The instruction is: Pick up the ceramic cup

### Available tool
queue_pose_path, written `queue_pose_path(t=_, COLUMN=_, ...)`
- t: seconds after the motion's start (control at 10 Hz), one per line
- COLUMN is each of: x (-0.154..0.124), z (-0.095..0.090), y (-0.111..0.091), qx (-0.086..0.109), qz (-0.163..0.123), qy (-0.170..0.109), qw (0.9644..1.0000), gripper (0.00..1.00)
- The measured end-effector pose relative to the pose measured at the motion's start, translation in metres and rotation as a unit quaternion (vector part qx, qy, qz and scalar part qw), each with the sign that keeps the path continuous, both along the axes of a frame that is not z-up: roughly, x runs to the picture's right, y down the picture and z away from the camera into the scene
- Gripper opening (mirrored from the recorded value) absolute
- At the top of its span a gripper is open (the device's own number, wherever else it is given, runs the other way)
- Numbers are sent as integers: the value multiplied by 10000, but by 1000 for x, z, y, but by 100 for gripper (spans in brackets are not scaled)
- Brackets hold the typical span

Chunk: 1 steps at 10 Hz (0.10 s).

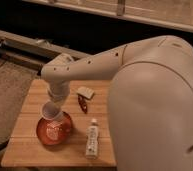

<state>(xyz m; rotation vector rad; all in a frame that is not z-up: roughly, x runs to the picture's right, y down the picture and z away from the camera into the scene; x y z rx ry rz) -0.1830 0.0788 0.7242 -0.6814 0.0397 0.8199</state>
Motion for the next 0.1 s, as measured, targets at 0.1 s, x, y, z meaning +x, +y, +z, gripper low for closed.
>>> queue_pose_path(t=0.1, x=-1, z=0, y=-1, qx=-13, qz=4, qy=-7, qw=10000, gripper=0)
